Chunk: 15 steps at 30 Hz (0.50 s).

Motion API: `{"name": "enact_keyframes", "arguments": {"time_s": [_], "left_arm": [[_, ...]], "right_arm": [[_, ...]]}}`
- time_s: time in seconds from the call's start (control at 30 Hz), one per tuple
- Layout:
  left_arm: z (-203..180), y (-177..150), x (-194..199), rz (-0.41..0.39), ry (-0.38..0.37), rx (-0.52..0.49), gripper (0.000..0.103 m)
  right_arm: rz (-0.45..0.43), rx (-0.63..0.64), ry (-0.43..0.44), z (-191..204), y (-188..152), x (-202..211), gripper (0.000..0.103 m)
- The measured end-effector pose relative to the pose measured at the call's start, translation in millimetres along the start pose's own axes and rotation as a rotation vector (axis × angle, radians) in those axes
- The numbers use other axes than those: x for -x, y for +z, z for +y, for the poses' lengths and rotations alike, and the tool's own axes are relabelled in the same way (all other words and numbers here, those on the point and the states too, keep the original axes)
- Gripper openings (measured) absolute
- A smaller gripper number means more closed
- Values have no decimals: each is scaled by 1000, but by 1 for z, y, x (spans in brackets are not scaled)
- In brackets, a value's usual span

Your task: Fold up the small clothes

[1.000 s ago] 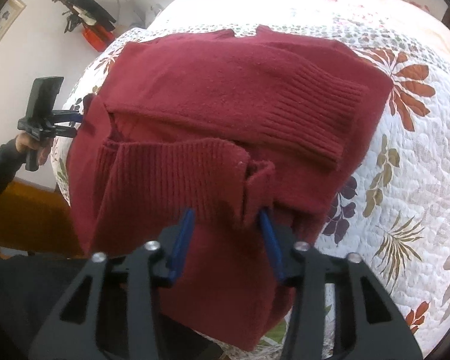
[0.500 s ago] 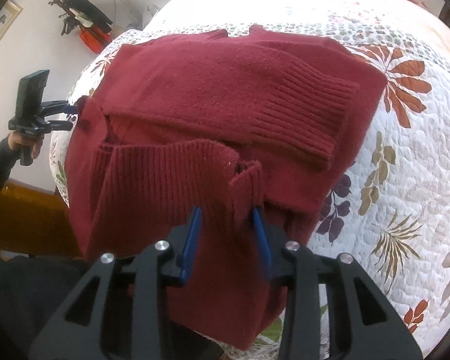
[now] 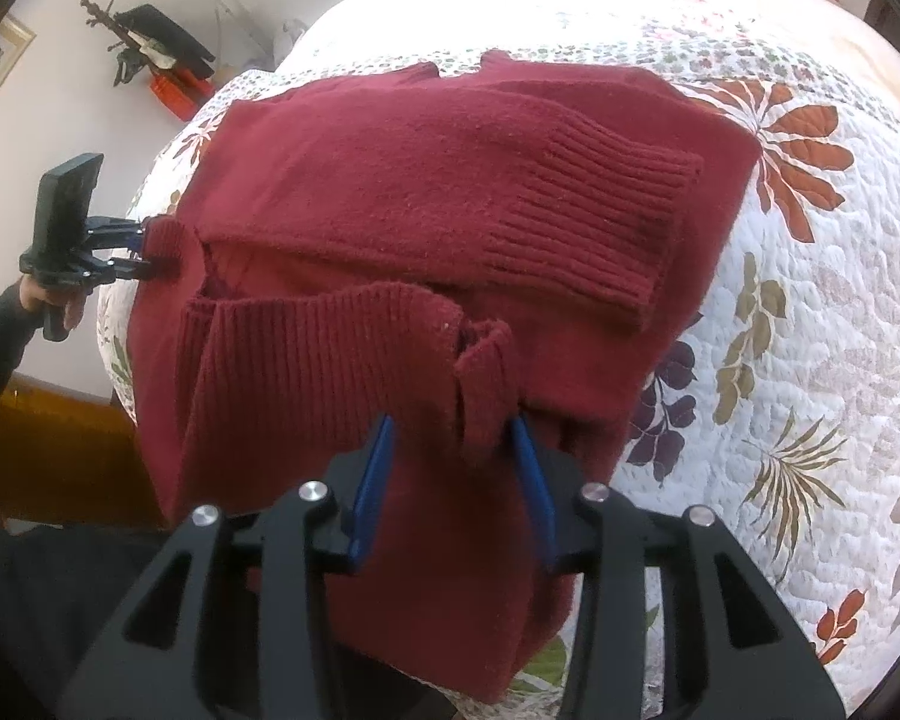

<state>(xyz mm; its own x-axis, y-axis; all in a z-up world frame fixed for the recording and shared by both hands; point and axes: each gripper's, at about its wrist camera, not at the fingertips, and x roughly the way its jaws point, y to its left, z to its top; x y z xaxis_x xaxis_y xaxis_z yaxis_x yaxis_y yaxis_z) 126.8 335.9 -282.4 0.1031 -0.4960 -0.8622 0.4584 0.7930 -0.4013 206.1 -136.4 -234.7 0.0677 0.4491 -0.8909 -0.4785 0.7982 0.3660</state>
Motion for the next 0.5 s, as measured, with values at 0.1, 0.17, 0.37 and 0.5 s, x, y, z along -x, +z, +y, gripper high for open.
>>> {"name": "enact_keyframes", "arguments": {"time_s": [0.1, 0.17, 0.37, 0.5], "left_arm": [[5, 3, -7, 16, 13, 16, 59], [2, 5, -13, 29, 16, 6, 57], [2, -4, 1, -40, 138, 45, 14], [5, -23, 23, -110, 160, 127, 11]], "right_arm": [[-2, 11, -4, 4, 3, -2, 46], [10, 16, -14, 8, 4, -6, 44], [11, 41, -109, 15, 3, 1, 5], [-32, -48, -100, 1, -2, 16, 5]]}}
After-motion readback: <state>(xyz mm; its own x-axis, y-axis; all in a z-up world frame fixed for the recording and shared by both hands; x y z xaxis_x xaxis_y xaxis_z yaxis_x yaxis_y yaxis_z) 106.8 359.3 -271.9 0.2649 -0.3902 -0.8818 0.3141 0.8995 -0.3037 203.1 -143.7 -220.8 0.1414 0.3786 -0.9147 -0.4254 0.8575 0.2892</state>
